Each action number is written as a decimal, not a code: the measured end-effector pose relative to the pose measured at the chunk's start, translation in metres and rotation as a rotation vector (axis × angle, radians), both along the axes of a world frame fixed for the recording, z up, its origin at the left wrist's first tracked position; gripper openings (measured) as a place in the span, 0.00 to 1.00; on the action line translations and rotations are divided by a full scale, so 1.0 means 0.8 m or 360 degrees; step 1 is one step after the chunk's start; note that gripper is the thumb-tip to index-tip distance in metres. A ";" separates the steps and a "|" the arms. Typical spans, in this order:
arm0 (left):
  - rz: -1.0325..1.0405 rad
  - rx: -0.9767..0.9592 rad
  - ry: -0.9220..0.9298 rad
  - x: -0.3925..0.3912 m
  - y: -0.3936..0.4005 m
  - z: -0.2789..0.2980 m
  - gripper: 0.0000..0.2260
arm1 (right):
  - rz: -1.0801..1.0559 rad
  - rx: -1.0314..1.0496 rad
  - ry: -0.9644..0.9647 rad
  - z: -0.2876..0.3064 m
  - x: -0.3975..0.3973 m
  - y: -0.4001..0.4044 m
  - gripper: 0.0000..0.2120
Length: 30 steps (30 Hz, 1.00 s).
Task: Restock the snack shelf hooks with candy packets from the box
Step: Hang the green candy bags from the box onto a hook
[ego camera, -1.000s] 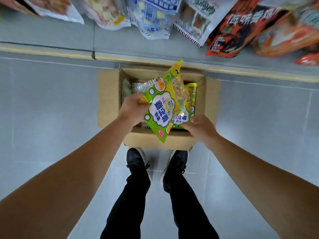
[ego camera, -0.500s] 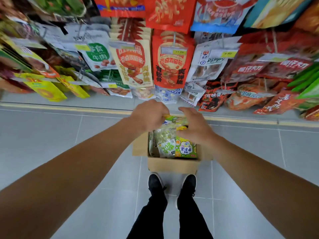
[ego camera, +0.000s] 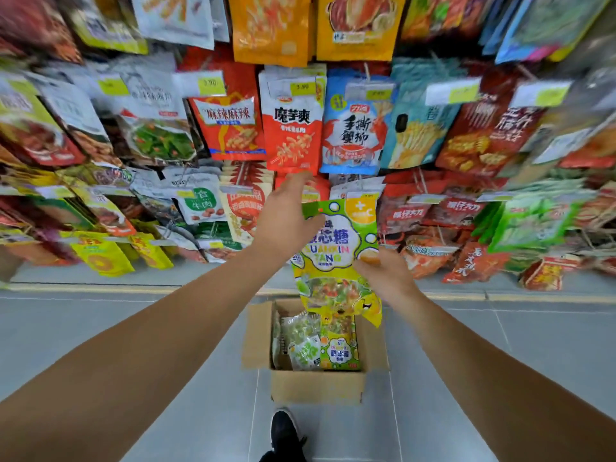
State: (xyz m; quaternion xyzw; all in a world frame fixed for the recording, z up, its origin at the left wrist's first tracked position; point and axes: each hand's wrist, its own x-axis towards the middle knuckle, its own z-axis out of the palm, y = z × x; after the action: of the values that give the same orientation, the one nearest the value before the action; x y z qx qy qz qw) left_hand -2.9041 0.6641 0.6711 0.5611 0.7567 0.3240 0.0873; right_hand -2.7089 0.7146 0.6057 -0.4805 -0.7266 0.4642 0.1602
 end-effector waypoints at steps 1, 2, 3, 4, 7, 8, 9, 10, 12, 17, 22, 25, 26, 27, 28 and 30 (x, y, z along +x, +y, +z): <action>0.0107 0.0052 -0.0152 0.010 0.000 0.007 0.34 | -0.0038 -0.0034 0.0076 0.011 0.018 0.006 0.19; 0.0207 0.0076 -0.0305 0.018 0.000 0.011 0.36 | -0.0048 -0.0086 0.0129 0.019 0.035 0.010 0.17; 0.0296 0.0123 -0.0400 0.029 0.000 0.017 0.38 | -0.0063 -0.0107 0.0181 0.029 0.053 0.015 0.15; 0.0370 0.0137 -0.0486 0.041 -0.002 0.021 0.40 | -0.0082 -0.0108 0.0221 0.038 0.068 0.018 0.15; 0.0478 0.0171 -0.0785 0.091 -0.006 0.038 0.36 | -0.0193 -0.0112 0.0403 0.069 0.126 0.032 0.13; 0.0477 0.0163 -0.0921 0.108 -0.007 0.043 0.31 | -0.0224 -0.0119 0.0452 0.080 0.141 0.036 0.10; 0.0434 0.0176 -0.1049 0.125 -0.007 0.047 0.25 | -0.0242 -0.0126 0.0504 0.091 0.156 0.039 0.08; 0.0378 0.0194 -0.1164 0.144 -0.006 0.052 0.19 | -0.0257 -0.0126 0.0568 0.102 0.171 0.043 0.08; 0.0281 0.0201 -0.1362 0.183 -0.004 0.069 0.16 | -0.0268 -0.0158 0.0699 0.131 0.201 0.048 0.05; -0.0051 0.0036 -0.1497 0.251 0.004 0.109 0.12 | -0.0252 -0.0405 0.1044 0.189 0.247 0.069 0.04; -0.0245 0.0117 -0.1387 0.285 0.029 0.158 0.05 | -0.0298 -0.0412 0.1205 0.245 0.265 0.104 0.12; -0.0256 0.0212 -0.1445 0.290 0.050 0.191 0.07 | -0.0262 -0.0239 0.1210 0.277 0.264 0.131 0.03; -0.0264 0.0230 -0.1398 0.287 0.062 0.199 0.06 | -0.0254 -0.0179 0.1229 0.290 0.262 0.140 0.01; -0.0292 0.0262 -0.1358 0.286 0.073 0.210 0.04 | -0.0237 -0.0131 0.1236 0.302 0.260 0.149 0.01; -0.0291 0.0274 -0.1337 0.283 0.086 0.219 0.04 | -0.0258 -0.0071 0.1220 0.314 0.258 0.158 0.02; -0.0334 0.0301 -0.1319 0.278 0.107 0.248 0.04 | -0.0269 0.0009 0.1252 0.339 0.250 0.181 0.02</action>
State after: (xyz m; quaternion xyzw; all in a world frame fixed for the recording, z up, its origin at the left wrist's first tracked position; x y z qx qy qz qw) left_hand -2.6816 0.7495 0.8694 0.4630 0.5636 0.5790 0.3643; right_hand -2.5089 0.8593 0.8768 -0.3237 -0.5691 0.5959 0.4651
